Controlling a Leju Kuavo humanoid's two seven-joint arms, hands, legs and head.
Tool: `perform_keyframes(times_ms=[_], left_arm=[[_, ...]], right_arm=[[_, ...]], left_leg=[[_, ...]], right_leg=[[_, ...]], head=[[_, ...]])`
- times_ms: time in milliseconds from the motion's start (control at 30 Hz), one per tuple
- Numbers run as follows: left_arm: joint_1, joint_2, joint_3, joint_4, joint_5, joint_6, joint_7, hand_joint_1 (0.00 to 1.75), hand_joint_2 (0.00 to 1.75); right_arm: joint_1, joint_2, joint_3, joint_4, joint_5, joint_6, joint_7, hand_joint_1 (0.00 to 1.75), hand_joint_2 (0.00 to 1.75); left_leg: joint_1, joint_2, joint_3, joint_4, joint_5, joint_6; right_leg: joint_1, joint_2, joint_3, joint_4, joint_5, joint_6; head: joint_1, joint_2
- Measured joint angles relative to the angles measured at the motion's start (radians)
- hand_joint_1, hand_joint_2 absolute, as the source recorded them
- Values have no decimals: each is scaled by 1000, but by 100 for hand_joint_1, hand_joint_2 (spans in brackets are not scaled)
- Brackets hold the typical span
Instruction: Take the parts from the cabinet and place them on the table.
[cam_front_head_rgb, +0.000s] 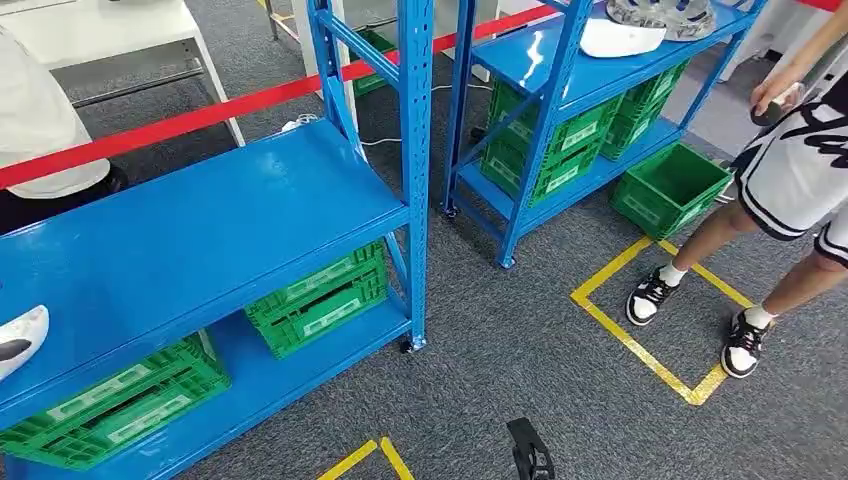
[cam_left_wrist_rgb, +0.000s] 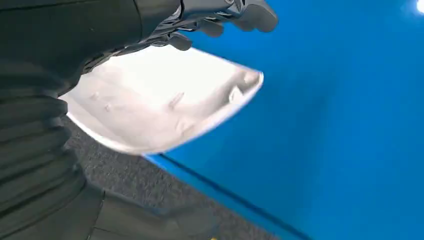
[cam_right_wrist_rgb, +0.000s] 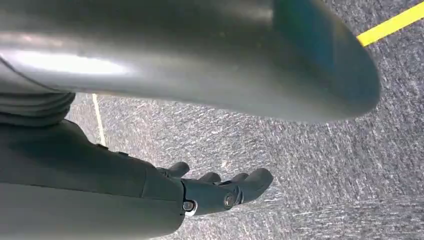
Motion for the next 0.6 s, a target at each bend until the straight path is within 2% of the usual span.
perform_keyframes(times_ms=[100,267,500,600], left_arm=[[0,10,-1,-3,-16,-35,-13,0,175],[0,17,-2,-3,-29,-37,-16,0,175],[44,14,-54,-5,-158,90,18,0,175],[64,10,-74,-5,-166,105,19,0,175]], right_arm=[[2,0,0,0,0,2,0,0,0],[4,0,0,0,0,2,0,0,0],[3,0,0,0,0,-5,0,0,0],[3,0,-1,0,0,-6,0,0,0]], left_leg=[[0,0,0,-1,0,-1],[0,0,0,-1,0,-1],[0,0,1,-1,0,-1],[0,0,1,-1,0,-1]], right_leg=[[0,0,0,0,0,0],[0,0,0,1,0,-1],[-1,0,0,1,0,-1],[-1,0,0,1,0,-1]], head=[[0,0],[0,0],[0,0],[0,0]])
